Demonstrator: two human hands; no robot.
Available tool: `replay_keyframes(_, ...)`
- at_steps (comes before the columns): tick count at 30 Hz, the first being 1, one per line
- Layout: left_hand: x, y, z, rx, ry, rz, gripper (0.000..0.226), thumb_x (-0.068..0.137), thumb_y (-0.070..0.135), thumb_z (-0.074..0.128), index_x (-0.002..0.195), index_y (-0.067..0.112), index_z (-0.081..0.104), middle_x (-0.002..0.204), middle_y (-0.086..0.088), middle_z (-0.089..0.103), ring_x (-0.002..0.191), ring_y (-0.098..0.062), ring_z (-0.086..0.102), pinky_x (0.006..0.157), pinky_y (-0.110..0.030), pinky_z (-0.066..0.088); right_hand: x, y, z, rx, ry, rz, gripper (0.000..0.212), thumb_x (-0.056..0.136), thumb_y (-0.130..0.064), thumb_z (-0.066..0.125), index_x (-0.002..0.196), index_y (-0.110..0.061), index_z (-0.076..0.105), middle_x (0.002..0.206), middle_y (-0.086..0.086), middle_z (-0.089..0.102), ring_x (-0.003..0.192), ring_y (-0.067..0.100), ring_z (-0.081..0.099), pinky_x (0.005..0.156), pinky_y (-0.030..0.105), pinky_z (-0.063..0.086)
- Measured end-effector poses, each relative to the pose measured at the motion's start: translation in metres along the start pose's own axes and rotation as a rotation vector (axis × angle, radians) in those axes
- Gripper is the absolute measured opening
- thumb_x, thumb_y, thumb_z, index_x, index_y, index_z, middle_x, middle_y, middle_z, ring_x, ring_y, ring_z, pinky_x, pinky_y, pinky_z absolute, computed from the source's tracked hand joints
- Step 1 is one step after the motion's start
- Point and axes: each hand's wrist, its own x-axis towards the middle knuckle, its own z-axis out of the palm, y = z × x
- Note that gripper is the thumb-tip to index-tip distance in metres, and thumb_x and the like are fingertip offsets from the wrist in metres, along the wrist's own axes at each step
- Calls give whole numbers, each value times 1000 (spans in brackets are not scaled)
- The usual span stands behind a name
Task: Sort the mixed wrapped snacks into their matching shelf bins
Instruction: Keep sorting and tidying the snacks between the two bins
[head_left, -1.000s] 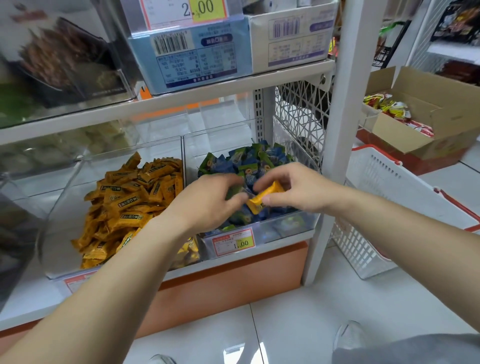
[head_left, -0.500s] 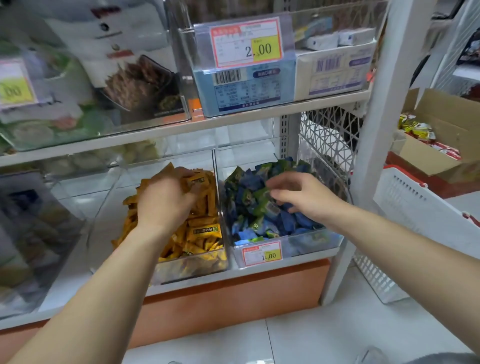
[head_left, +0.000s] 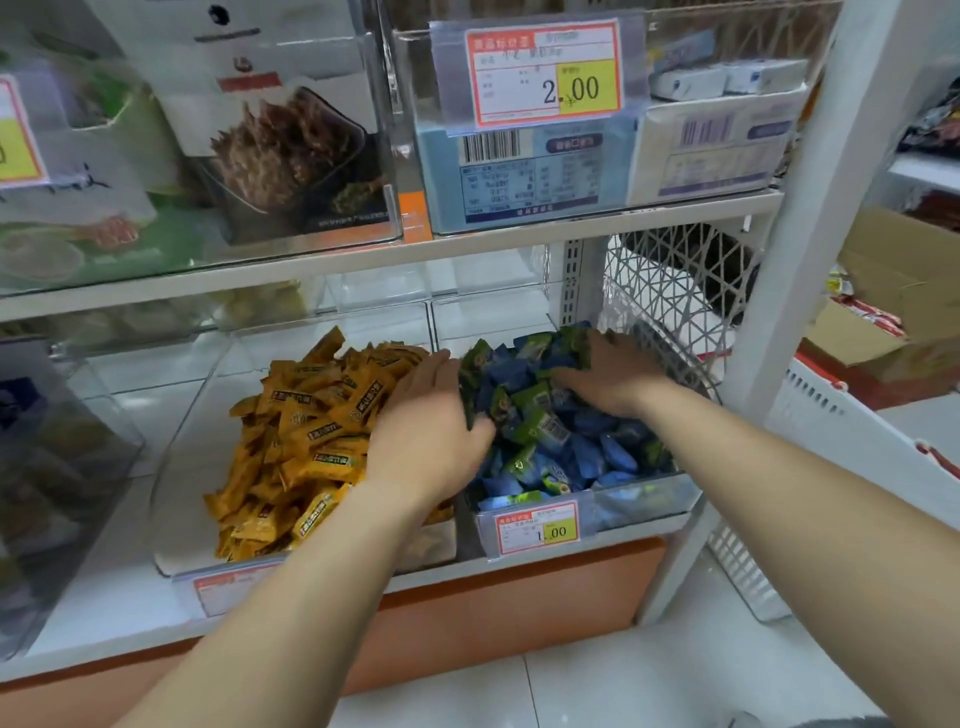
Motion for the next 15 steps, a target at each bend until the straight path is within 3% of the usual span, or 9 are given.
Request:
replay_keyframes(4,2,-6,15,-43,55,-9,66,90,44,51,149,17,37,160,0,29,141,-25,35,110,-38,36,20,-2,5,8,-93,6,123,63,-94,48,159,-31,3,159,11,34,136,35,46,104,42,43)
replay_keyframes(7,2,-5,19,-93,106,-23,68,85,44,45,147,16,40,157,-1,35,137,-26,39,110,-38,36,28,-2,4,63,-178,-54,120,52,-96,54,153,-37,30,129,-3,64,113,21,61,85,30,47)
replay_keyframes(11,-1,0,19,-129,129,-47,70,82,42,43,147,15,41,155,-3,38,136,-25,40,111,-39,37,36,-4,5,52,-286,-81,117,46,-91,61,149,-40,36,138,-5,54,114,17,52,91,28,36)
replay_keyframes(13,0,0,20,-137,143,-47,65,86,37,50,146,14,42,154,-2,39,135,-25,41,109,-40,39,38,-3,11,115,-323,-88,102,52,-84,68,141,-38,48,133,-9,56,113,13,55,98,30,41)
replay_keyframes(15,0,1,20,-142,148,-54,62,87,33,55,145,16,43,153,-1,39,134,-24,41,107,-40,41,37,-4,19,223,-351,-109,74,67,-72,72,130,-36,59,131,-9,59,107,11,58,91,24,45)
